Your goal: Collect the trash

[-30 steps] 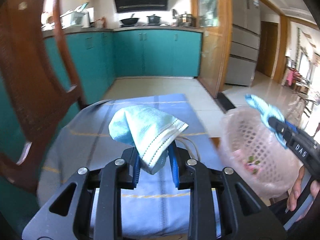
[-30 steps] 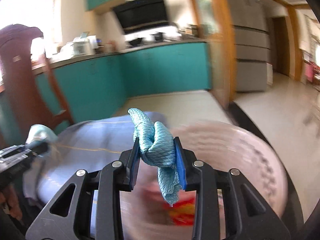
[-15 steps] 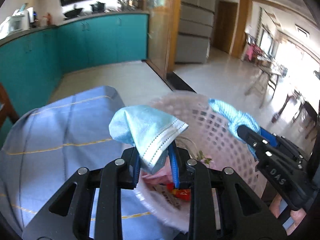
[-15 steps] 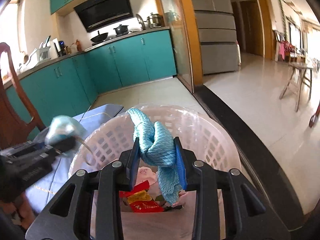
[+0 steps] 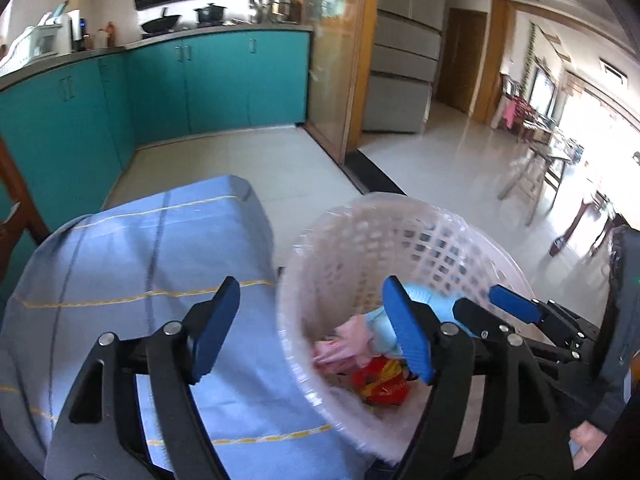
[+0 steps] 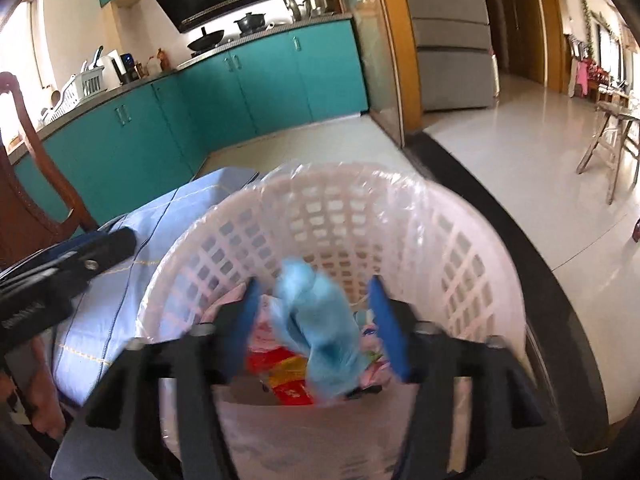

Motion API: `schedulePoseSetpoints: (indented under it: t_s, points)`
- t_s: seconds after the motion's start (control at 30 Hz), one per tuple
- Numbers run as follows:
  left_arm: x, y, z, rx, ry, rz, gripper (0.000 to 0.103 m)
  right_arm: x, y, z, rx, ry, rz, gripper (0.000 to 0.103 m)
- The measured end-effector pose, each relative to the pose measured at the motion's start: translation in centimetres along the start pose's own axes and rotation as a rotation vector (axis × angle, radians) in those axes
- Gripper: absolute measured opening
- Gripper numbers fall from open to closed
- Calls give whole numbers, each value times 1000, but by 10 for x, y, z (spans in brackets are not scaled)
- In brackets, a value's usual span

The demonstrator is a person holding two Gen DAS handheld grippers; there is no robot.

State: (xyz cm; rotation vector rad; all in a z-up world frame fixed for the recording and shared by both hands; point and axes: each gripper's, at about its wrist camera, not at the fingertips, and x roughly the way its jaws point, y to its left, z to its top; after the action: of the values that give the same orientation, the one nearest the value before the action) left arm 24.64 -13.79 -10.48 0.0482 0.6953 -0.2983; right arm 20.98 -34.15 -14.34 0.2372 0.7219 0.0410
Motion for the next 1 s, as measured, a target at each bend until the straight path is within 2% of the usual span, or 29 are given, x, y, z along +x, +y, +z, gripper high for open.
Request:
schedulePoseSetpoints:
  t_s: [0.13, 0.2, 0.27, 0.33, 0.43, 0.53, 0.67, 0.87, 1.0]
  points:
    - [-22, 17, -11, -12, -27, 61, 80, -4, -6, -1, 55, -27, -9, 73]
    - [-40, 27, -20, -21, -48, 93, 89, -10, -13, -3, 113, -63, 5, 74]
    - [-58, 36, -26, -33, -70, 124, 90, -19, -13, -4, 135, -110, 7, 76]
    - [-77, 45, -33, -47, -81, 155, 93, -31, -4, -7, 99, -151, -27, 79]
    - [-111, 58, -41, -60, -109, 215, 100, -62, 32, -21, -47, -170, -125, 82]
    - [-150, 64, -48, -75, -134, 273, 100, -108, 71, -37, -139, -205, -122, 97]
    - [-193, 64, -51, -65, -167, 319, 100, -158, 109, -39, -227, -250, -150, 100]
    - [-249, 66, -59, -87, -244, 341, 100, -216, 130, -35, -218, -351, -178, 100]
    - [-274, 65, -63, -82, -282, 355, 100, -233, 139, -38, -229, -376, -206, 100]
